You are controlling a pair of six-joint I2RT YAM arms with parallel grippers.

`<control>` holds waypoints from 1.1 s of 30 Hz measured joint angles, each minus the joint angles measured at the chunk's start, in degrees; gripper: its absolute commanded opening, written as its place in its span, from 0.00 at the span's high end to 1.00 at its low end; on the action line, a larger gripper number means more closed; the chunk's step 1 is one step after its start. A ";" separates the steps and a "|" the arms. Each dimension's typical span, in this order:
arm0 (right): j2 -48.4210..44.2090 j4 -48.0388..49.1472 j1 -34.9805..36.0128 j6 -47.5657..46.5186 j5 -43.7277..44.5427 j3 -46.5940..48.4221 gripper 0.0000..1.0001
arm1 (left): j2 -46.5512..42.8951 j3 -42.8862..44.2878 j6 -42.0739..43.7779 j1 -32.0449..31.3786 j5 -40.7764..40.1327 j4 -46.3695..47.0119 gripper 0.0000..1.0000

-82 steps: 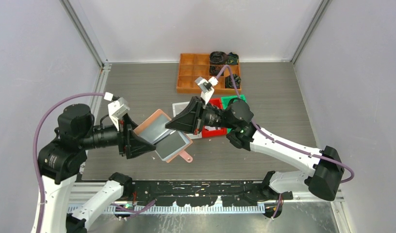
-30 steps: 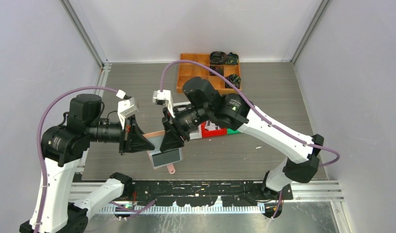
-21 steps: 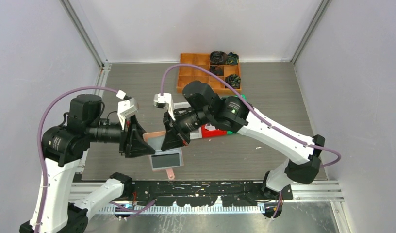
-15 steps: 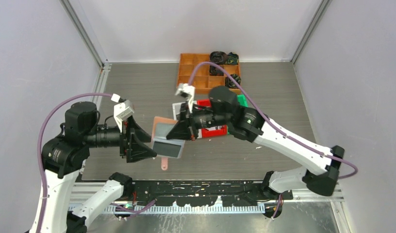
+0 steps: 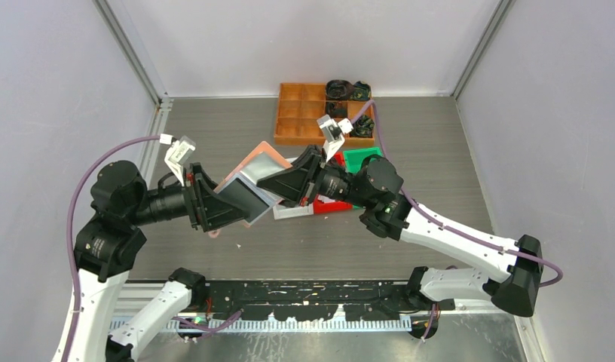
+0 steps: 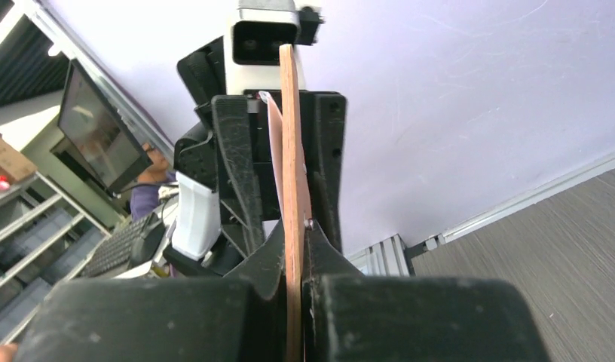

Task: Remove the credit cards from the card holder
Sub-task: Open the card holder.

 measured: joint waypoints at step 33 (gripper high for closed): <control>9.46 -47.06 -0.39 -19.78 -22.95 24.30 0.99 | 8.50 11.82 32.98 0.26 9.92 -30.38 0.68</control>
